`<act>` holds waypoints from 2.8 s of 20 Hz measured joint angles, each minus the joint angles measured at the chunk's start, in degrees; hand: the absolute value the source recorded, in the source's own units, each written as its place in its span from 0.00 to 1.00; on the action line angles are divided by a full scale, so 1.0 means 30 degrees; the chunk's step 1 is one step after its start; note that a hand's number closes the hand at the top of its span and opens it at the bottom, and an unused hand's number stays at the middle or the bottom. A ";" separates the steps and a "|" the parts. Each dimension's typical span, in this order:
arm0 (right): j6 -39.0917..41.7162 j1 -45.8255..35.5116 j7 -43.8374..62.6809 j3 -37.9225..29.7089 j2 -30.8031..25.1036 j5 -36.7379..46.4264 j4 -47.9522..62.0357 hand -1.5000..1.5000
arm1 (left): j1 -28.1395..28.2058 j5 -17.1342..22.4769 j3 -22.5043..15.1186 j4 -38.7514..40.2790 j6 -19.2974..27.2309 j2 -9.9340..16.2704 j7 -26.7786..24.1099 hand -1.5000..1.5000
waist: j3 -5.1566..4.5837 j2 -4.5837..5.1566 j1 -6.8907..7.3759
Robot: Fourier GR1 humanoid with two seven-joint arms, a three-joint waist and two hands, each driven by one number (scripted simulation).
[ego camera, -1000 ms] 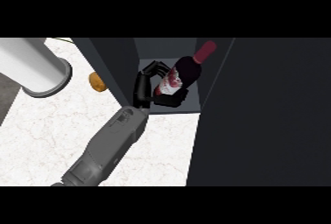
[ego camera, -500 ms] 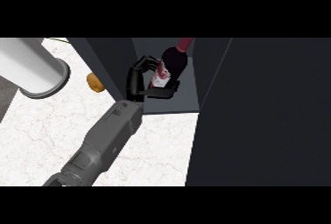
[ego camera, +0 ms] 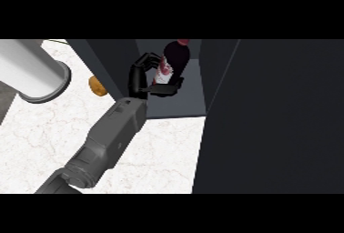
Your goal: Pick up the wine, place it into the cabinet and close the cabinet
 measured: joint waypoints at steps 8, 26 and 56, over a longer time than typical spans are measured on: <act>0.0136 -0.0156 -0.0176 -0.0057 0.0105 -0.0100 0.0039 0.00 | -0.1765 -0.0801 0.0140 0.2183 0.2181 0.0203 0.0059 1.00 | 0.0009 0.0136 -0.0263; 0.0162 -0.0839 -0.0159 0.0444 0.0487 -0.0221 0.0115 0.00 | -0.2054 -0.0415 0.1243 0.3444 0.1782 0.0443 0.0841 1.00 | -0.0012 0.0410 -0.0869; 0.0333 -0.1357 -0.0513 0.0903 0.1236 -0.1020 0.0482 0.00 | 0.2485 0.2505 0.1798 0.2770 -0.2354 0.0001 -0.0423 1.00 | -0.0076 0.0453 -0.2488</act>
